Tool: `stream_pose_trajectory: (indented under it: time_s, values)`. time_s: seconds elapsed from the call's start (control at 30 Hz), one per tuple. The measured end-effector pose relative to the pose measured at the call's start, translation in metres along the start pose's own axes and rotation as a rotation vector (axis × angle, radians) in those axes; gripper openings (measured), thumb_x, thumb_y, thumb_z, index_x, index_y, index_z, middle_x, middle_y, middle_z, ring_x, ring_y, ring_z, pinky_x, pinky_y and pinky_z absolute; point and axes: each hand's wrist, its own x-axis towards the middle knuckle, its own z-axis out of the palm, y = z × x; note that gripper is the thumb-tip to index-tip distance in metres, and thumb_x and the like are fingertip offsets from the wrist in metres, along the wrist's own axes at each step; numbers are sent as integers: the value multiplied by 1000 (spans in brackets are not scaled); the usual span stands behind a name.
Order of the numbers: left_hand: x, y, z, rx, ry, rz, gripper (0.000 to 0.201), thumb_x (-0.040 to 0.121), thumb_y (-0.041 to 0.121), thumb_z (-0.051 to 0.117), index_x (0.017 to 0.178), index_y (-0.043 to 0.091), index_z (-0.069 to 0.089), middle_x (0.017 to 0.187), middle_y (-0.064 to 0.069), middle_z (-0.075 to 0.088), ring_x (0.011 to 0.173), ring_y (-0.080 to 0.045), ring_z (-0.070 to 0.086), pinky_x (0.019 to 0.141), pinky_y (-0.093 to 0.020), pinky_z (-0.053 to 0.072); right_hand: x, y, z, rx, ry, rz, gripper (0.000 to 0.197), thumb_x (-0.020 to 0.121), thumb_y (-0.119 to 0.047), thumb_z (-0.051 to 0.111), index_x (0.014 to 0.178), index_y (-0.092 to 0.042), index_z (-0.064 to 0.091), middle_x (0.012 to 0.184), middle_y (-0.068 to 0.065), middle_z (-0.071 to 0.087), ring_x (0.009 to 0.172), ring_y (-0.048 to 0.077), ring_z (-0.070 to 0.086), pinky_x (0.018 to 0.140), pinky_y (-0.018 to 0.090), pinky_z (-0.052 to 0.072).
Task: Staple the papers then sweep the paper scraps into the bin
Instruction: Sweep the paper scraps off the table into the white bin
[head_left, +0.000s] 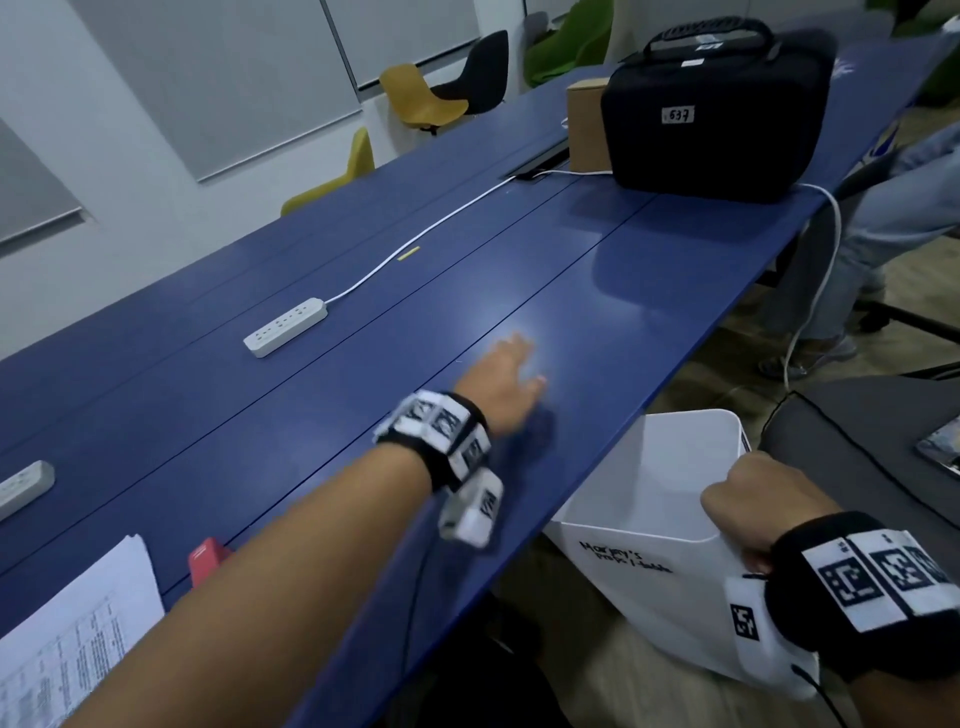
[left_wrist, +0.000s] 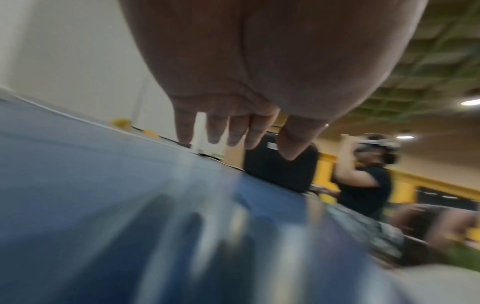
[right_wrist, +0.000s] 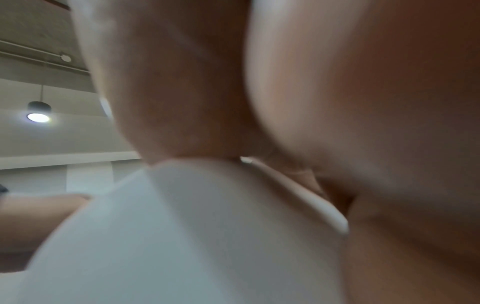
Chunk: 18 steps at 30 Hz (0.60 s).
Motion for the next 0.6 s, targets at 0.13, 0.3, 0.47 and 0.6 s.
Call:
stream_pose_trajectory:
  time_s: [0.13,0.3,0.47,0.6]
  values:
    - [31,-66,-21,178,-101,-347,73,97,43,46,155,12,13,166,-6,0,152,-33,-1,122,-49,14,-1,1,1,10,11,19,17,82,-10,53,92,2,59,73,13,58,63,27,58,51,28,37]
    - [24,-63,-6,221,-212,-217,66,99,41,41,153,11,18,166,-2,2,152,-28,3,120,-52,16,6,3,3,6,23,18,44,79,-17,53,116,6,60,84,16,63,69,30,62,56,29,42]
    - [-11,-3,16,298,-330,28,67,101,37,38,155,12,8,166,-2,-4,153,-28,-1,121,-52,10,1,-3,2,-30,19,-3,18,87,-12,53,99,0,58,77,9,54,76,31,58,64,33,43]
    - [-51,51,49,347,-437,275,66,101,37,35,156,16,5,166,-1,-8,152,-26,-10,122,-53,0,-3,-3,5,-3,8,-11,19,86,-14,54,94,3,60,77,13,57,76,33,62,57,31,40]
